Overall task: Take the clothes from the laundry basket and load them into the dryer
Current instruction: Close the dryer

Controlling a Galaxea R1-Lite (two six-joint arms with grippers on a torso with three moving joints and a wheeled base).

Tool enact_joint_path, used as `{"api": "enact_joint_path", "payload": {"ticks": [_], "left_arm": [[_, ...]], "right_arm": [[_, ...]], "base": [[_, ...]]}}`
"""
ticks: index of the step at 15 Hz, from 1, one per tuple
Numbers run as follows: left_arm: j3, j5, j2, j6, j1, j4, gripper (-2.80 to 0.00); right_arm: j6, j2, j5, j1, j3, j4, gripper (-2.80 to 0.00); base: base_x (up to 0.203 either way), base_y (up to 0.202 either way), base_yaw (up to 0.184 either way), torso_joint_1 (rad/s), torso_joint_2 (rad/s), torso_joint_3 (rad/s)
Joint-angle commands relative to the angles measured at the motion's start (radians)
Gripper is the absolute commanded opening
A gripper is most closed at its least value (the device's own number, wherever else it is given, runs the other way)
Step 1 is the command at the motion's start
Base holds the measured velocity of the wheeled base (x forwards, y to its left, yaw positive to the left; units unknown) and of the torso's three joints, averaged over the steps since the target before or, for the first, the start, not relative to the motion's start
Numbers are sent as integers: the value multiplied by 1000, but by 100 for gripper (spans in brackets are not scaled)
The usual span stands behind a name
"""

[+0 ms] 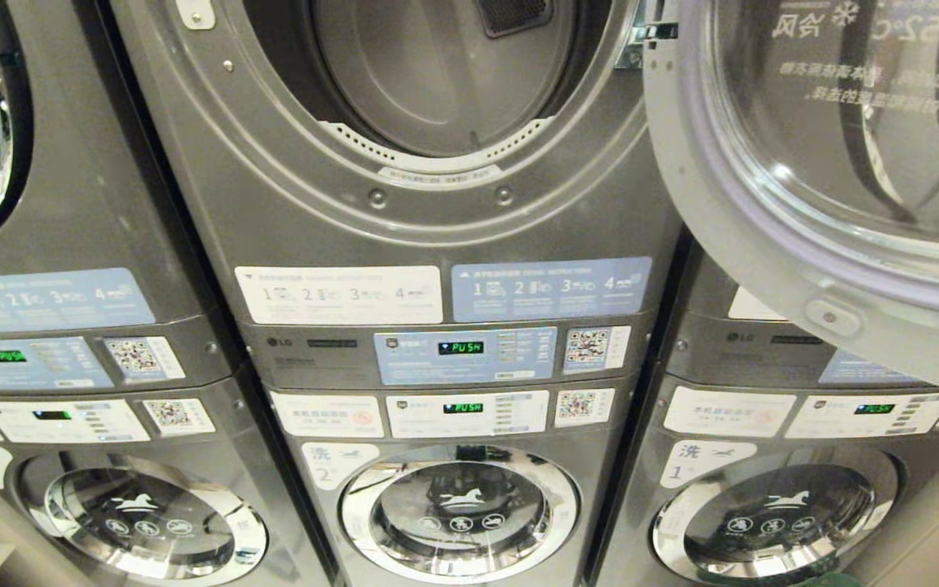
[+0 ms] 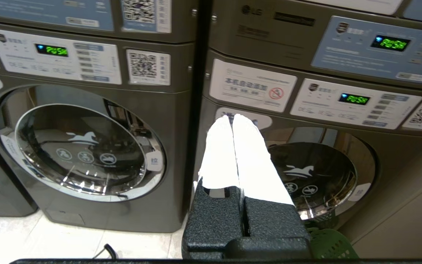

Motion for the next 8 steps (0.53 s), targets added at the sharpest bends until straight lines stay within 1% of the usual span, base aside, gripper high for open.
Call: {"api": "enact_joint_path", "payload": {"ticks": [1,8], "left_arm": [[0,0,0,0,0,0,-280],[0,0,0,-3,0,1,-280]], "right_arm": [[-1,0,1,1,1,0,-280],[-4,0,-9,-1,1,0,-280]], "base": [[0,-197,3,2,2,2],[0,-197,1,2,3,2]]}}
